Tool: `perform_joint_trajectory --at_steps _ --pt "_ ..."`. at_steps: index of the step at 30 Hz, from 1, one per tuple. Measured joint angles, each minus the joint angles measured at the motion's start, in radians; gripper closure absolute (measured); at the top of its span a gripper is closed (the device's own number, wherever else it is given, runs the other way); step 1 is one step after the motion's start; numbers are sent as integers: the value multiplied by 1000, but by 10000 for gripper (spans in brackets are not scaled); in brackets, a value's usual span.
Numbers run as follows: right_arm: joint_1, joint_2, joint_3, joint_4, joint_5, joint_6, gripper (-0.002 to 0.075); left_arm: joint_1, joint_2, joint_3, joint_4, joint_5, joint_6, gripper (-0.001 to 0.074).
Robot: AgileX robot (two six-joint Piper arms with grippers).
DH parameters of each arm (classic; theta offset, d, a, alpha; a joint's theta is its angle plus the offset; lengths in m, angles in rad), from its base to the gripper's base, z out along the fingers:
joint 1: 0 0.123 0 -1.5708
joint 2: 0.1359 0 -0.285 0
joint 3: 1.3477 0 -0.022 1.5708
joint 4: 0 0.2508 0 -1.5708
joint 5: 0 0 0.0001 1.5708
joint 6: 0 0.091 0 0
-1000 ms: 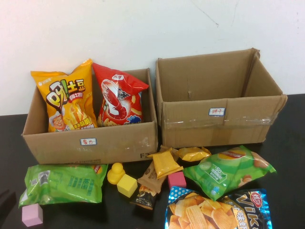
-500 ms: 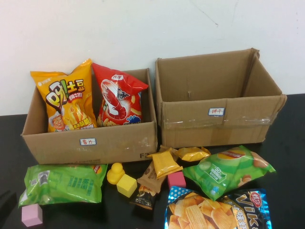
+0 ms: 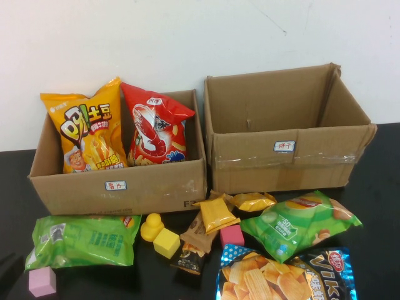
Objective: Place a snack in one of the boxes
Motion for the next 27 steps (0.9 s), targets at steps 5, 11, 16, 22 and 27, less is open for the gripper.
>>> perform_joint_trajectory --at_steps 5,11,16,22,27 --pt "-34 -20 0 -13 44 -2 727 0 0 0 -2 14 0 738" --pt "-8 -19 0 -13 84 17 727 0 0 0 -2 20 0 738" --pt "-4 -19 0 -13 85 22 727 0 0 0 -2 26 0 737" --pt "-4 -19 0 -13 85 22 727 0 0 0 -2 31 0 738" --pt "-4 -19 -2 -13 88 22 727 0 0 0 -2 33 0 738"
